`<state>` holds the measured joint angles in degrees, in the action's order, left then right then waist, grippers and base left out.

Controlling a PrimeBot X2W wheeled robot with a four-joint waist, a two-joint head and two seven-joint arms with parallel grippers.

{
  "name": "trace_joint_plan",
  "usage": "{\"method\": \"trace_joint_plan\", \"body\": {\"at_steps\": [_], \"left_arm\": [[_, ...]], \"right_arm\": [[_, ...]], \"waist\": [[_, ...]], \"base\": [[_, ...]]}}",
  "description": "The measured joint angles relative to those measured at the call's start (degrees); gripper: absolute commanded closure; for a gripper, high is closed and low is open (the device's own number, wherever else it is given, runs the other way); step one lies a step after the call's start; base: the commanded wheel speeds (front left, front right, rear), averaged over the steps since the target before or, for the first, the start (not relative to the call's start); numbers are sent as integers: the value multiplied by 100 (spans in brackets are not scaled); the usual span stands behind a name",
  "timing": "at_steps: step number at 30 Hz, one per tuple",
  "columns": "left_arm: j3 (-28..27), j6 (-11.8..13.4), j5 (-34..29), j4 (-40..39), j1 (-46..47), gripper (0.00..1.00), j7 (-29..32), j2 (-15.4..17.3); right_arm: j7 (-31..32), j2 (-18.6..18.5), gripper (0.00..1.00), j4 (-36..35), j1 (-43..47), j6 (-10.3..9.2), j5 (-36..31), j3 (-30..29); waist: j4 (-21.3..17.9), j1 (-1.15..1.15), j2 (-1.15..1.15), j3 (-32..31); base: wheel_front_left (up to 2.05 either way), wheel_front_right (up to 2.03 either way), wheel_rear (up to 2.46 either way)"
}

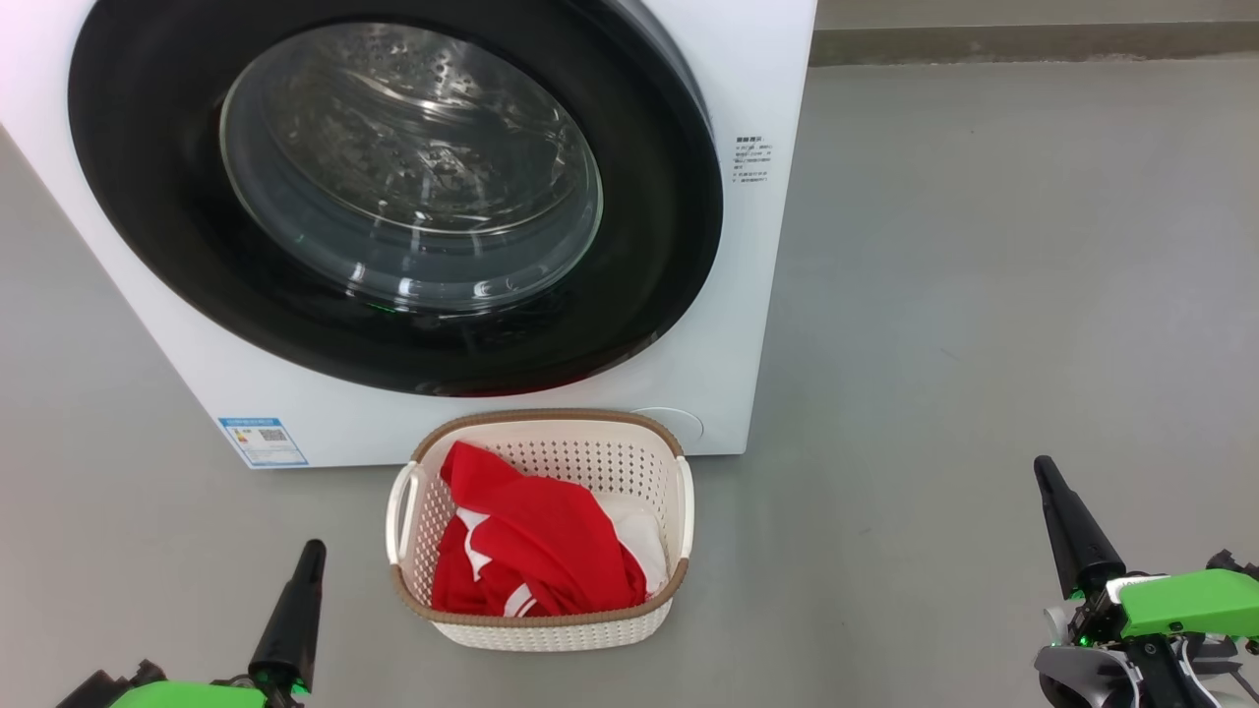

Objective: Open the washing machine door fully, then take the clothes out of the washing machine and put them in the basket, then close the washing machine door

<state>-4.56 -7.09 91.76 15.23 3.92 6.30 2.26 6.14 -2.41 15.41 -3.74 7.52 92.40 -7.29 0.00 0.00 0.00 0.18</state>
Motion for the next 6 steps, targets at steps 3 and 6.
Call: {"method": "trace_joint_plan", "body": {"at_steps": [3,6], "left_arm": [[0,0,0,0,0,100,0,0],[0,0,0,0,0,100,0,0]], "right_arm": [[0,0,100,0,0,0,0,-1],[0,0,100,0,0,0,-1,-1]], "waist": [[0,0,0,0],[0,0,0,0]], "base": [[0,0,0],[0,0,0]]}}
